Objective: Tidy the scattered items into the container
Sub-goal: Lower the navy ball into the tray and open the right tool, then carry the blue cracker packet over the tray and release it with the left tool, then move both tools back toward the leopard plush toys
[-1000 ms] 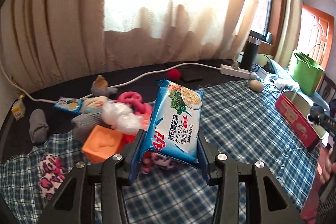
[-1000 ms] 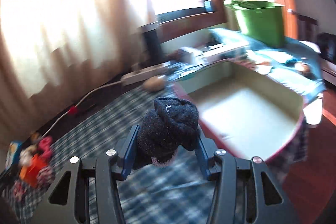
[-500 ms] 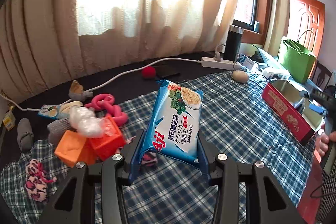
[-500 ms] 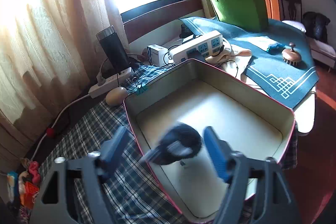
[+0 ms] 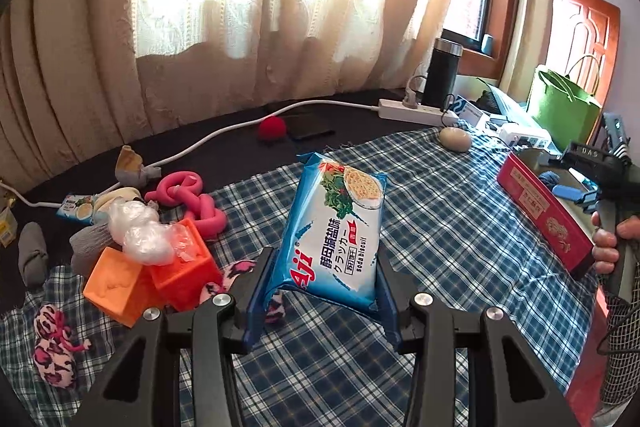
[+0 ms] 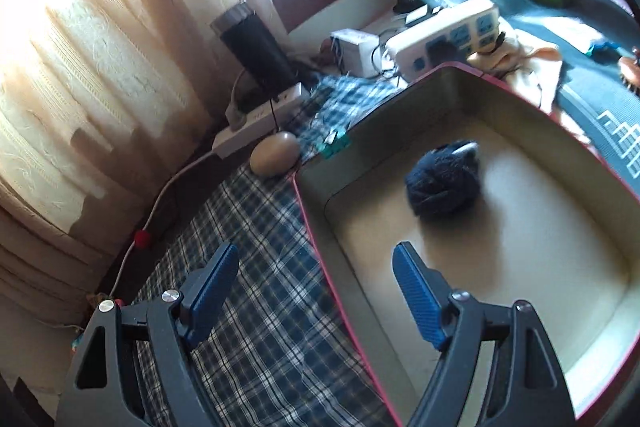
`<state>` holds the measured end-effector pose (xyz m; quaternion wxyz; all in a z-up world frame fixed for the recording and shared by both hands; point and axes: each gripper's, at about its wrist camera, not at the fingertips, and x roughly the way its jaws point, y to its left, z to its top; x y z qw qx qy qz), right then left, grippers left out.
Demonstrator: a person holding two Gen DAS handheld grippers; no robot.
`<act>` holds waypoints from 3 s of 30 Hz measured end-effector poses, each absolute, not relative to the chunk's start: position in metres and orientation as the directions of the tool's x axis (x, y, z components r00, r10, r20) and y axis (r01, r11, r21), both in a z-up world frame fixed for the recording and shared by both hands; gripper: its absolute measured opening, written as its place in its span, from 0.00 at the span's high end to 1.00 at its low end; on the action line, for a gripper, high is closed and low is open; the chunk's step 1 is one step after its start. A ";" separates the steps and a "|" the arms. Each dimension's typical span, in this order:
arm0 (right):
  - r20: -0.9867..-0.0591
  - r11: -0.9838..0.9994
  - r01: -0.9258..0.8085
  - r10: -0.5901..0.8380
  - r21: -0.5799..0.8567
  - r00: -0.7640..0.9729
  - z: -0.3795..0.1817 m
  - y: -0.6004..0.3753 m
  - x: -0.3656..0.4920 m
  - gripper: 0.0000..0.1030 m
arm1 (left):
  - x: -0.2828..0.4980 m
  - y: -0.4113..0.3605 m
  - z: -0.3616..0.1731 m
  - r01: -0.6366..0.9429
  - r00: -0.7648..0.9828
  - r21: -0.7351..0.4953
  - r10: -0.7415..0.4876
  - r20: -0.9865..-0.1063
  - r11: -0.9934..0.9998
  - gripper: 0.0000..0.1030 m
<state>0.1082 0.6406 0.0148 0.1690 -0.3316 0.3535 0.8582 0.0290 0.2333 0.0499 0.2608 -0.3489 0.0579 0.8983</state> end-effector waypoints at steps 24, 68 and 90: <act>-0.667 -0.821 -0.221 -0.236 0.525 -0.707 0.008 0.549 0.058 0.18 | 0.019 0.227 0.042 -0.500 -0.600 -0.112 0.437 -0.670 -0.859 0.54; -0.443 -0.755 -0.481 0.281 0.445 -0.851 0.048 0.612 0.184 0.16 | 0.045 0.434 0.052 -0.797 -0.315 -0.169 0.638 -0.703 -0.579 0.24; -0.471 -0.905 -0.261 0.078 0.336 -0.879 0.054 0.497 0.126 0.16 | 0.020 0.242 0.068 -0.548 -0.583 -0.048 0.423 -0.694 -0.835 0.24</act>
